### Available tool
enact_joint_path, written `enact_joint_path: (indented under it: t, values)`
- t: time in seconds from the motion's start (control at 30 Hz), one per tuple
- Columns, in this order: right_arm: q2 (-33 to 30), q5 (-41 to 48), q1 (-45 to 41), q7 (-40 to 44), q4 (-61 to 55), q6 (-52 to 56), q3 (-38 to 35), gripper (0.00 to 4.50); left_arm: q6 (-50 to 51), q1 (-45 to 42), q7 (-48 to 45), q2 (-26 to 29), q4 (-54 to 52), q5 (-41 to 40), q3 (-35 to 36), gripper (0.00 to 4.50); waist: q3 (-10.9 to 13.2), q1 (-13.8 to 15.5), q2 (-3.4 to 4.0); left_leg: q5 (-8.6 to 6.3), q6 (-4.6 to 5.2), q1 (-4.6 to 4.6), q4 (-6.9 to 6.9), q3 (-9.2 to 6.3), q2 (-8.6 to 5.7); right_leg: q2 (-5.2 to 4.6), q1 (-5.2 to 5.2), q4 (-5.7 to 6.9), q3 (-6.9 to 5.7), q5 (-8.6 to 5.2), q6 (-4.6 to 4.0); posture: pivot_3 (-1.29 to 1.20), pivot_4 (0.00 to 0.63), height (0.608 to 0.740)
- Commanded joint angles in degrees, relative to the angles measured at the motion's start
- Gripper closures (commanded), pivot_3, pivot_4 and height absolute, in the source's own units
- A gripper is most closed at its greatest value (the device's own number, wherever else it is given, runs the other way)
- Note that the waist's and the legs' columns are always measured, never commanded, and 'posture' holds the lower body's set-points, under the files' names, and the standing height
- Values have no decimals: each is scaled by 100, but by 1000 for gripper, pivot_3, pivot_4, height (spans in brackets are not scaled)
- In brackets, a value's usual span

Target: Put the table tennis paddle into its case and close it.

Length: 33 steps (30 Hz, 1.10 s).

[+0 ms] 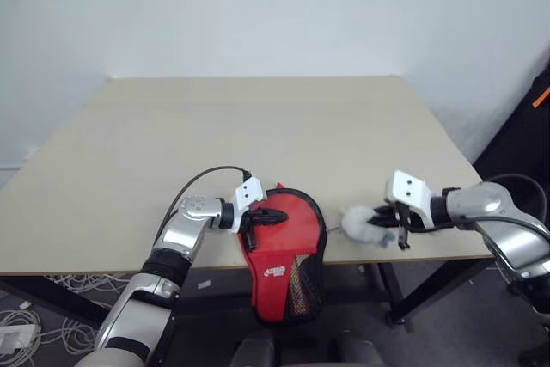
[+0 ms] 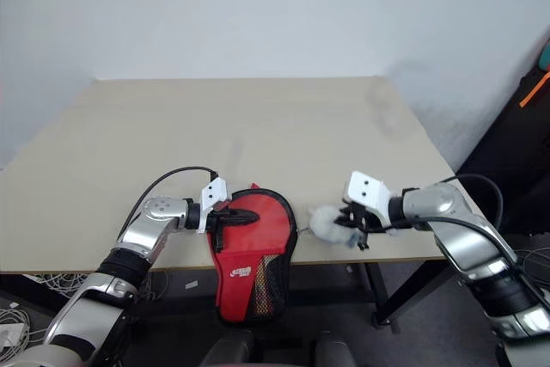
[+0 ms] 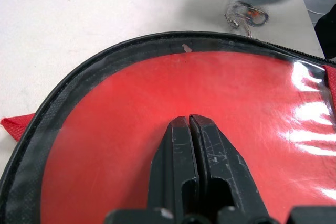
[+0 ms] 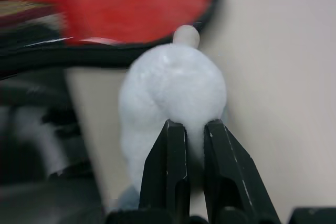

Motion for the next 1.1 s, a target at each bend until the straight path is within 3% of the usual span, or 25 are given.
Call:
enact_joint_path:
  t: [0.03, 0.2, 0.4, 0.8, 1.1]
  values:
    - [-402, 373, 324, 574, -704, -232, -307, 4485, 128, 130, -29, 59, 225, 328, -201, 4500, -2, -10, 4, 0, 0, 1, 1, 0, 0, 0, 0, 1, 0, 0, 0, 0, 0, 739]
    - [-783, 462, 829, 976, -1102, -598, -288, 4485, 139, 139, -65, 68, 202, 324, -204, 4500, -2, -20, 2, -1, -2, 5, 2, -2, 1, 0, -5, -4, -2, -1, 0, 0, 0, 739]
    - [-977, -251, 1080, 1159, -868, -1841, -16, 4485, 169, 154, -127, 117, 160, 327, -207, 4500, -1, -17, 1, -4, 0, 1, 2, 0, 0, -1, -8, -7, -2, -2, 1, 0, 0, 739]
    - [-896, -1004, 1329, 1217, -99, -4705, 118, 4485, 371, 411, -123, 286, -234, 278, -170, 4500, -1, -5, 1, -5, 2, 2, 2, 2, -1, -1, -5, -7, -1, -3, 3, 0, 0, 739]
    - [-902, -1125, 1472, 1132, 243, -6103, 130, 4485, 479, 488, -94, 331, -381, 261, -147, 4500, -1, 35, 0, -8, 5, 5, 4, 3, -1, -1, 2, -7, 0, -5, 5, 0, 0, 739]
